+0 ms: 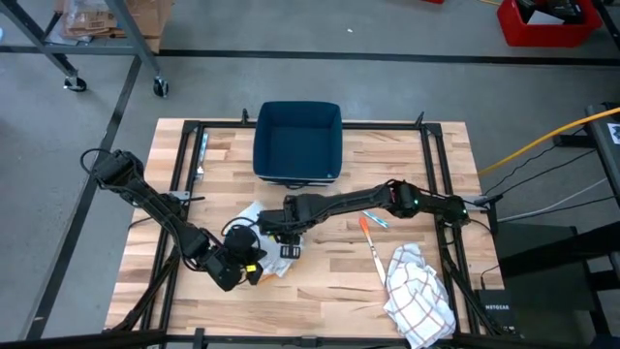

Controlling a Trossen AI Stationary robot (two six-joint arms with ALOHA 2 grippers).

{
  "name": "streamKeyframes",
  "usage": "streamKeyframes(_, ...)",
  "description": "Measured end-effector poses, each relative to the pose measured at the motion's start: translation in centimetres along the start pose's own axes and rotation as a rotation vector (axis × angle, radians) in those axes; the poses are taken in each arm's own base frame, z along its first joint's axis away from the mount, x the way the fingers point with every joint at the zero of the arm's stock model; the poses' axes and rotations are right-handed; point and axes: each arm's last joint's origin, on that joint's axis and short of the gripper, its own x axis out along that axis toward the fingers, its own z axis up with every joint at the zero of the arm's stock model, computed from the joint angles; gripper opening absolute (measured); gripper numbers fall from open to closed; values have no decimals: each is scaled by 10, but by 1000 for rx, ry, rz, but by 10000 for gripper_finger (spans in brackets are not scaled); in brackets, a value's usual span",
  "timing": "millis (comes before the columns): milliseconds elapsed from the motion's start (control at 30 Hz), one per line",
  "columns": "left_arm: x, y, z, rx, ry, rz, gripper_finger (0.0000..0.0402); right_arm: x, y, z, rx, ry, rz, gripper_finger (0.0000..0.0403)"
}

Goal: Fold towel
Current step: Stack the folded top white patterned towel on top of the yellow towel

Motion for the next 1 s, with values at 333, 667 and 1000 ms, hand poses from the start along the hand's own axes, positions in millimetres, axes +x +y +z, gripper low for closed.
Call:
streamKeyframes(333,12,24,-1,-78,-8,110,5,-5,23,-7,-49,11,-21,154)
streamKeyframes(667,22,64,0,-56,-26,333,5,-64,42,-21,-112,-51,-177,154)
streamKeyframes(1000,11,106,13,-39,-92,712,5,-114,46,-37,-83,-70,-162,154)
